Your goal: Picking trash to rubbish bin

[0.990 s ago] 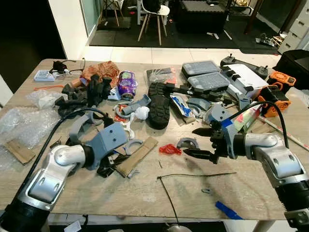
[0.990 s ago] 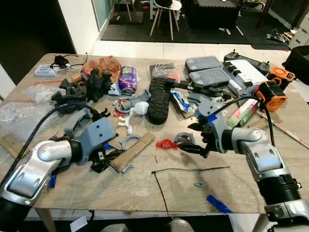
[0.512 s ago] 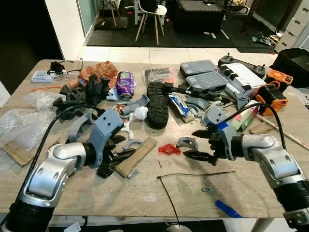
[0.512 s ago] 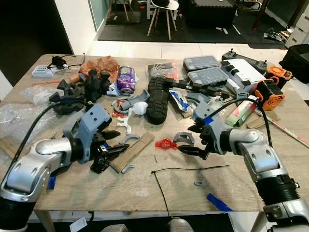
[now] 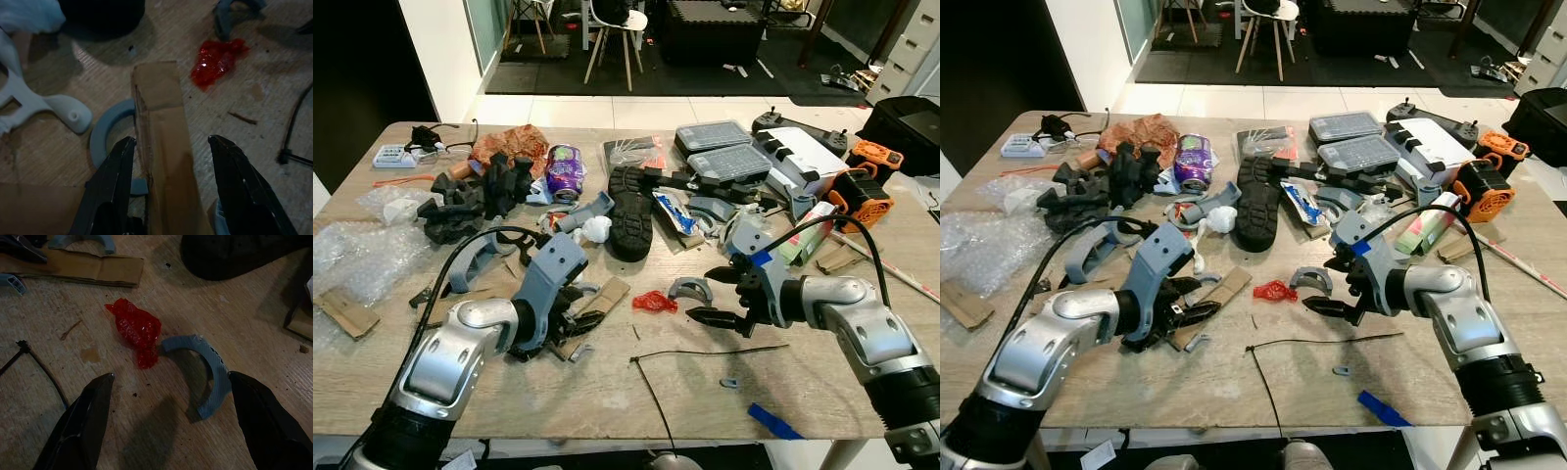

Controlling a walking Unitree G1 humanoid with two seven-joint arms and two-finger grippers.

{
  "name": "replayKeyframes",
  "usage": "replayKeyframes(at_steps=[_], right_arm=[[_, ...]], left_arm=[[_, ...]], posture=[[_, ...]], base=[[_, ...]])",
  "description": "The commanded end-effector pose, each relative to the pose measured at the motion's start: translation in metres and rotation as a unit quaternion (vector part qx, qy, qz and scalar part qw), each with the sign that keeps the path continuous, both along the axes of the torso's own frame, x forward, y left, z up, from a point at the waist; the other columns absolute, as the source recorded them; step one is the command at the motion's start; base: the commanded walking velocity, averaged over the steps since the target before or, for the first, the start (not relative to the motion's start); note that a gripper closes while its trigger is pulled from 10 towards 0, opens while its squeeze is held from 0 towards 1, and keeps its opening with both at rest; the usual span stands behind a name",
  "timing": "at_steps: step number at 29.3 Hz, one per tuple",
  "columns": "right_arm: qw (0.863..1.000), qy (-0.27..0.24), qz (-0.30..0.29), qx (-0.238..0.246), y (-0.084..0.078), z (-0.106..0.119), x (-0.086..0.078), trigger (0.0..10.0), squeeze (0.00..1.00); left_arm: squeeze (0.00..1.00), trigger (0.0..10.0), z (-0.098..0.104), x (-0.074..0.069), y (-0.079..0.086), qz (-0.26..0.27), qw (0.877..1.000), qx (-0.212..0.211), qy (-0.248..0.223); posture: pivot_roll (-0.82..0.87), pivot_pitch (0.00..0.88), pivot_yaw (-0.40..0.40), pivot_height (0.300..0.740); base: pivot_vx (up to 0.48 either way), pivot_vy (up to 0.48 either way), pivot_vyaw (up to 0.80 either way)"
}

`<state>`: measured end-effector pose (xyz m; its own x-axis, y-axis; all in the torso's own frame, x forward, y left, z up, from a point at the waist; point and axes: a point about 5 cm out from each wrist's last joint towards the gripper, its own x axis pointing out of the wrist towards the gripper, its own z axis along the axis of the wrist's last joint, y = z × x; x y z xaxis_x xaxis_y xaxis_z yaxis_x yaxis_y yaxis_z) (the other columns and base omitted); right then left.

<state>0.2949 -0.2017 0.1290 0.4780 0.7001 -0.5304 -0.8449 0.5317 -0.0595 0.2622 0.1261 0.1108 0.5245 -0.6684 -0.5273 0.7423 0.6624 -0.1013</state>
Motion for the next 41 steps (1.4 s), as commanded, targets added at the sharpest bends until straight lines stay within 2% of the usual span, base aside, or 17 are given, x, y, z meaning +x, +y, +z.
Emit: replayKeyframes(at_steps=[1, 2, 3, 4, 5, 6, 10, 11, 12, 13, 15, 21, 23, 26, 32, 35, 41], right_arm=[[1.0, 0.0, -0.002, -0.003, -0.001, -0.003, 0.0, 10.0, 0.0], [1.0, 0.0, -0.002, -0.003, -0.001, -0.003, 0.0, 10.0, 0.0], [1.0, -0.001, -0.004, -0.005, -0.002, -0.003, 0.0, 10.0, 0.0], [1.0, -0.001, -0.005, -0.006, -0.002, -0.003, 0.0, 10.0, 0.0], [1.0, -0.001, -0.005, -0.006, -0.002, -0.003, 0.0, 10.0, 0.0], [1.0, -0.002, -0.005, -0.006, -0.003, -0.003, 0.0, 10.0, 0.0], [1.0, -0.002, 0.002, -0.008, -0.001, -0.003, -0.002, 10.0, 0.0], [1.0, -0.005, 0.004, -0.011, 0.0, -0.002, -0.002, 10.0, 0.0], [1.0, -0.007, 0.005, -0.015, 0.0, -0.001, -0.002, 10.0, 0.0], [1.0, -0.009, 0.009, -0.018, 0.0, 0.001, -0.001, 10.0, 0.0], [0.999, -0.011, 0.043, -0.024, 0.005, 0.01, -0.005, 10.0, 0.0], [0.998, -0.022, 0.058, -0.029, 0.006, 0.02, -0.003, 10.0, 0.0], [0.998, -0.029, 0.054, -0.027, 0.005, 0.023, 0.0, 10.0, 0.0], [0.998, -0.035, 0.057, -0.022, 0.007, 0.028, 0.001, 10.0, 0.0], [0.997, -0.042, 0.063, -0.019, 0.01, 0.034, 0.003, 10.0, 0.0], [0.996, -0.061, 0.065, 0.001, 0.018, 0.041, 0.008, 10.0, 0.0], [0.995, -0.074, 0.06, 0.026, 0.024, 0.044, 0.01, 10.0, 0.0]], left_arm=[[0.0, 4.2, -0.003, 0.002, -0.001, 0.001, 1.0, 0.004, -0.005], [0.0, 4.2, -0.003, 0.002, -0.001, 0.001, 1.0, 0.004, -0.005], [0.0, 3.6, -0.004, 0.004, -0.001, 0.004, 1.0, 0.004, -0.007], [0.0, 2.1, -0.004, 0.005, -0.001, 0.007, 1.0, 0.005, -0.009], [0.0, 2.1, -0.004, 0.005, -0.001, 0.007, 1.0, 0.005, -0.009], [0.0, 0.0, -0.005, 0.006, -0.002, 0.011, 1.0, 0.001, -0.009], [0.0, 0.2, 0.0, 0.004, -0.001, 0.011, 1.0, -0.009, -0.009], [0.0, 3.5, 0.002, 0.003, 0.0, 0.008, 1.0, -0.011, -0.011], [0.0, 4.6, 0.003, 0.003, 0.0, 0.004, 1.0, -0.012, -0.014], [0.0, 10.0, 0.005, 0.003, 0.0, 0.0, 1.0, -0.012, -0.017], [0.0, 10.0, 0.011, 0.001, 0.0, -0.019, 0.999, -0.003, -0.033], [0.0, 10.0, 0.015, 0.004, -0.004, -0.038, 0.998, 0.007, -0.055], [1.0, 10.0, 0.028, 0.01, -0.006, -0.041, 0.997, -0.024, -0.069], [1.0, 10.0, 0.036, 0.021, -0.002, -0.009, 0.996, -0.028, -0.086], [1.0, 10.0, 0.045, 0.032, 0.003, 0.012, 0.993, -0.029, -0.116], [1.0, 10.0, 0.063, 0.047, 0.007, 0.049, 0.982, -0.055, -0.173], [1.0, 10.0, 0.064, 0.056, 0.016, 0.085, 0.975, -0.04, -0.202]], posture=[[0.0, 0.0, -0.005, 0.74], [0.0, 0.0, -0.005, 0.74], [0.0, 0.0, -0.003, 0.74], [0.0, 0.0, -0.003, 0.74], [0.0, 0.0, -0.003, 0.74], [0.0, 0.0, -0.004, 0.74], [0.0, 0.0, -0.004, 0.74], [0.0, 0.0, -0.006, 0.74], [0.0, 0.0, -0.006, 0.74], [0.0, 0.0, -0.008, 0.74], [-0.01, 0.0, -0.011, 0.74], [-0.02, 0.0, -0.024, 0.74], [-0.02, 0.0, -0.029, 0.74], [-0.02, 0.0, -0.031, 0.74], [-0.02, 0.0, -0.033, 0.74], [-0.02, 0.0, -0.03, 0.74], [-0.01, 0.0, -0.03, 0.74]], base=[[0.0, 0.0, 0.0], [0.0, 0.0, 0.0], [0.0, 0.0, 0.0], [0.0, 0.0, 0.0], [0.0, 0.0, 0.0], [0.0, 0.0, 0.0], [0.0, 0.0, 0.0], [0.0, 0.0, 0.0], [0.0, 0.0, 0.0], [0.0, 0.0, 0.0], [0.0, 0.0, 0.0], [0.0, 0.0, 0.0], [0.0, 0.0, 0.0], [0.0, 0.0, 0.0], [0.0, 0.0, 0.0], [0.0, 0.0, 0.0], [0.0, 0.0, 0.0]])
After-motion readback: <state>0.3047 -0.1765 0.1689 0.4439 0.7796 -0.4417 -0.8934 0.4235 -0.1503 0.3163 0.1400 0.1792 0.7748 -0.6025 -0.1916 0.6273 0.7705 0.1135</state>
